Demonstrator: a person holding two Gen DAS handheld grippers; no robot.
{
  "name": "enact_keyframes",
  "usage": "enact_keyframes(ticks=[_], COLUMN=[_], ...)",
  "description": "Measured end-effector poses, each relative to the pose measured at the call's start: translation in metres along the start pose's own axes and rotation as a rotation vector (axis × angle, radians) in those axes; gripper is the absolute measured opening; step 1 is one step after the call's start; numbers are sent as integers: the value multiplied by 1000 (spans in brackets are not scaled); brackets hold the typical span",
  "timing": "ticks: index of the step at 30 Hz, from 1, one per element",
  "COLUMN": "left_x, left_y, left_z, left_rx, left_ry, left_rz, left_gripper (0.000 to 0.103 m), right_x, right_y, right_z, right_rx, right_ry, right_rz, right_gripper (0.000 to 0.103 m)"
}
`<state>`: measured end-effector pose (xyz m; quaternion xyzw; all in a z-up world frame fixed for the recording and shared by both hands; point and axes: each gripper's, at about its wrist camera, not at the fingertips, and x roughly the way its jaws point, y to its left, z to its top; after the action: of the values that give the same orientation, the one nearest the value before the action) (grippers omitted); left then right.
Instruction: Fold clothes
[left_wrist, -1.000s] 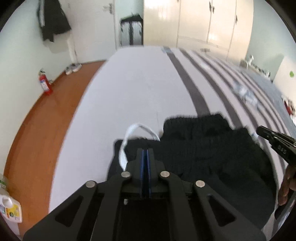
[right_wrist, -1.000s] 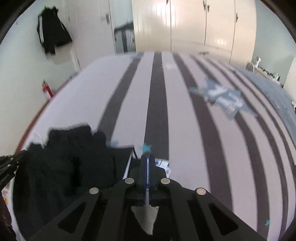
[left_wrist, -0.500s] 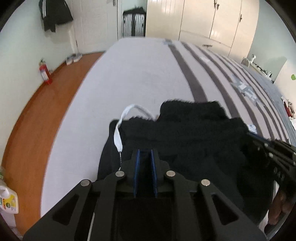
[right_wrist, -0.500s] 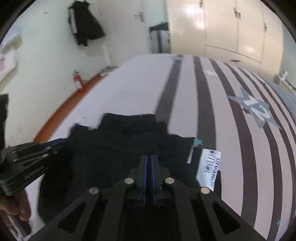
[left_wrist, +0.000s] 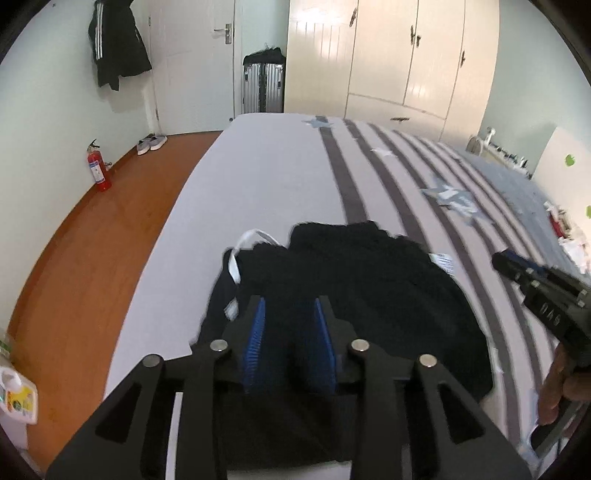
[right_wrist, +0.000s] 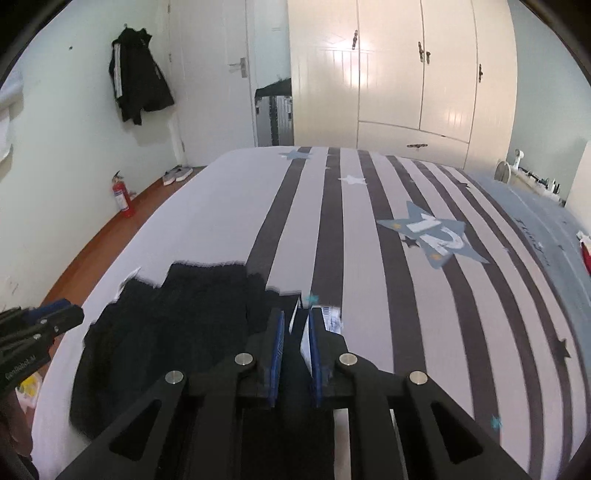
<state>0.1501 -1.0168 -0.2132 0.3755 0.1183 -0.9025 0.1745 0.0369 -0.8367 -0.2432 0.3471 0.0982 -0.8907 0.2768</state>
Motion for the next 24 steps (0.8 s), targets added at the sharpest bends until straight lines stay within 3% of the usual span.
enact_keyframes(ticks=[5, 7, 9, 13, 15, 17, 24], left_x=[-56, -84, -111, -167, -191, -212, -260], left_y=[-19, -27, -33, -49, -58, -66, -83], left_z=[-31, -43, -56, -80, -90, -102, -141], left_rx=[-26, -25, -33, -37, -38, -40, -32], left_ry=[-32, -60, -89, -125, -121, -127, -156], left_rz=[4, 19, 28, 57, 83, 94, 131], left_gripper=[30, 34, 46, 61, 68, 79, 89], right_x=[-51, -77, -100, -155, -183, -205, -262], right_y=[10, 12, 13, 14, 13, 13, 14], right_z=[-30, -44, -55, -73, -80, -88, -120], right_rx=[-25, -24, -12, -12, -7, -3, -25], right_ry=[-9, -28, -47, -91, -113, -130, -126], right_rz=[16, 15, 24, 42, 57, 63, 84], right_gripper=[16, 23, 41, 53, 69, 76, 81])
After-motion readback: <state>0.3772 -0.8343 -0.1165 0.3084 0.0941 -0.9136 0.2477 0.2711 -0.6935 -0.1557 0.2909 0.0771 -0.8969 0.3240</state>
